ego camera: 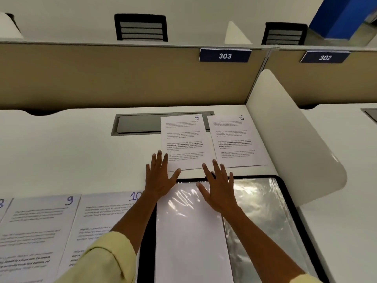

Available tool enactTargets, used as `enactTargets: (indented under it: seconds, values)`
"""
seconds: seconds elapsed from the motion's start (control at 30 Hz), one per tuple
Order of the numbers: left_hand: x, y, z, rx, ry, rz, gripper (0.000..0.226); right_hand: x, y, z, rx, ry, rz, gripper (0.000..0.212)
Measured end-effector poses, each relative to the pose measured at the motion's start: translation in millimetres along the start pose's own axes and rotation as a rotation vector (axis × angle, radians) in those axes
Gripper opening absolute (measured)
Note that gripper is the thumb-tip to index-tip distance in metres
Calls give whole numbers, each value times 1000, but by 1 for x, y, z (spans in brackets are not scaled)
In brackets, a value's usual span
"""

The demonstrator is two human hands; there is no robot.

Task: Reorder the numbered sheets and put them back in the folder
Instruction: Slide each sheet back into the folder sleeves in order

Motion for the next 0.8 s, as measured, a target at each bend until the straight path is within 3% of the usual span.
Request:
enactTargets:
  seconds: [0.3,0.53,0.8]
  values:
    - [-61,-39,7,-76,40,-30,96,-78,-38,-17,42,36,61,81]
    - [-72,-47,17,-201,-19,-167,96,-142,-62,-27,11,15,84,96]
    - [-73,-47,18,-269,-9,-168,94,-204,-82,-26,43,-14,129,73]
Point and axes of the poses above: each hand's wrist, its own x-axis away from the middle knuckle, its own y-axis out of the back of the hand, z = x × y, the point moved 8 cm from there along -x, towards the middle knuckle, and after that the axes turned 13 degrees about -z, right-handed, at the moved point
